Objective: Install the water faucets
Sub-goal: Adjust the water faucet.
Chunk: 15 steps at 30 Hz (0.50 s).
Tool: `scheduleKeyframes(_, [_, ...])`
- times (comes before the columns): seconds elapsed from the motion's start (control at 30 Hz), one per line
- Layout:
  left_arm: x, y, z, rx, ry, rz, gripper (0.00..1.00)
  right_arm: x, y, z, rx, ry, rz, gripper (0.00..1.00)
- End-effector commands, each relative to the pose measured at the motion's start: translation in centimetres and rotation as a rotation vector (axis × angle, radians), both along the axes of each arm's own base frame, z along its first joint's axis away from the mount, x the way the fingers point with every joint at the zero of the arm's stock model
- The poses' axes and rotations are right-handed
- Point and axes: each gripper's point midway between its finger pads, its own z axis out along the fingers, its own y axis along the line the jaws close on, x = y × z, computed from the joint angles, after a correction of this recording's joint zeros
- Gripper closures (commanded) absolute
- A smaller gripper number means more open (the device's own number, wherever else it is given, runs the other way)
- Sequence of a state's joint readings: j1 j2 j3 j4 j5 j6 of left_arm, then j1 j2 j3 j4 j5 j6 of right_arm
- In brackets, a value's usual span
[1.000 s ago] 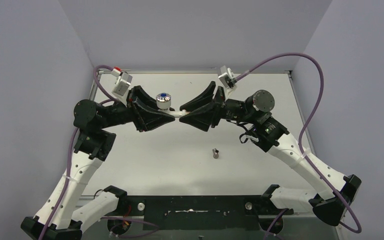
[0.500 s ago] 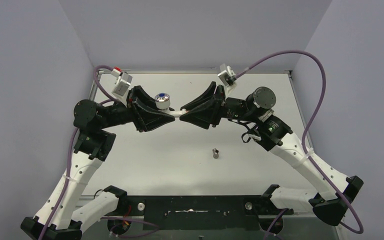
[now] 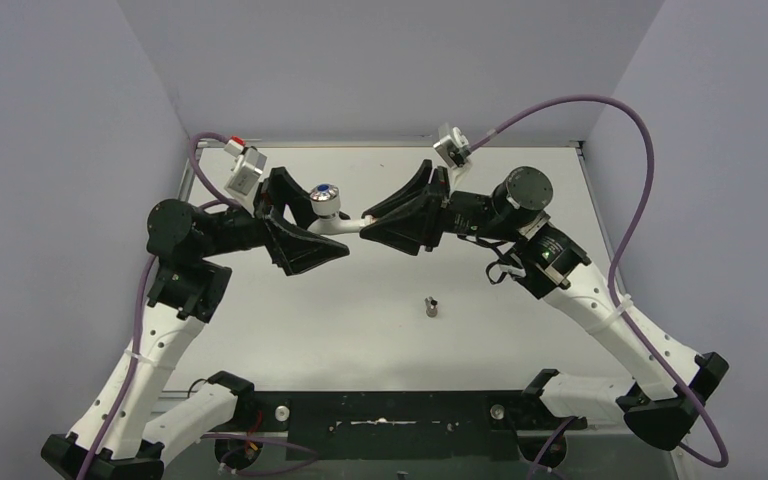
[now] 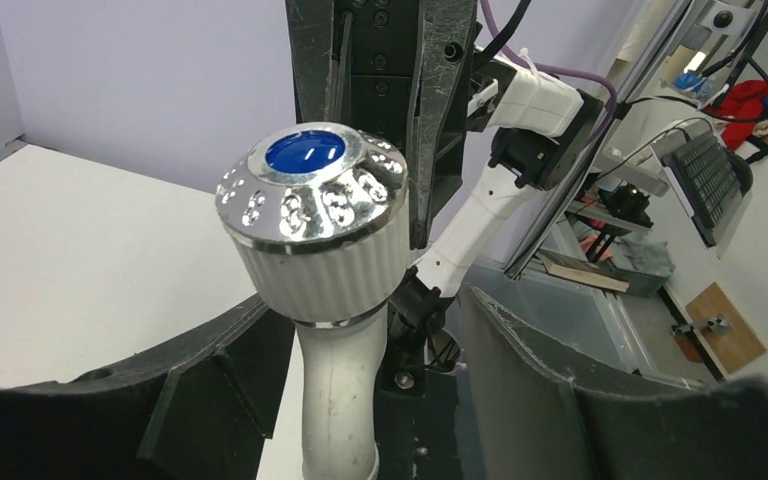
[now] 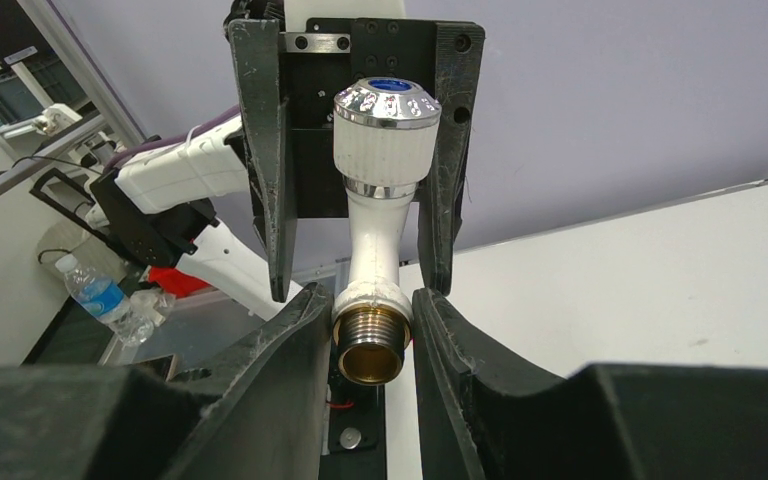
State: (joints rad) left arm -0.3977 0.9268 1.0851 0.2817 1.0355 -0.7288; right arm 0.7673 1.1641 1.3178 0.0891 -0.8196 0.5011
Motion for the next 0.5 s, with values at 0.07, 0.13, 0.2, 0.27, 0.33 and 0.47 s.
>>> scheduleKeyframes(0.07, [-0.87,0.1,1.27,-0.009,-0.058,-0.031,0.38,-0.58,-0.62,2.54,0.008,-0.086,-0.01,1.0])
scheduleKeyframes(0.13, [-0.85,0.09,1.22,-0.008,-0.057,-0.032,0.39,-0.59,-0.66,2.47,0.0,-0.08,-0.011,1.0])
scheduleKeyframes(0.2, [-0.77,0.05,1.1,-0.007,-0.053,-0.032,0.4,-0.52,-0.55,2.15,-0.014,-0.062,-0.008,1.0])
scheduleKeyframes(0.27, [-0.73,0.03,1.05,-0.007,-0.051,-0.034,0.41,-0.53,-0.39,2.07,-0.016,-0.057,0.0,1.0])
scheduleKeyframes(0.33, [-0.76,0.02,1.05,-0.008,-0.049,-0.036,0.43,-0.36,-0.21,2.03,-0.014,-0.054,0.002,1.0])
scheduleKeyframes(0.47, [-0.77,-0.03,1.02,-0.009,-0.043,-0.042,0.45,-0.18,0.18,2.01,-0.014,-0.054,0.013,1.0])
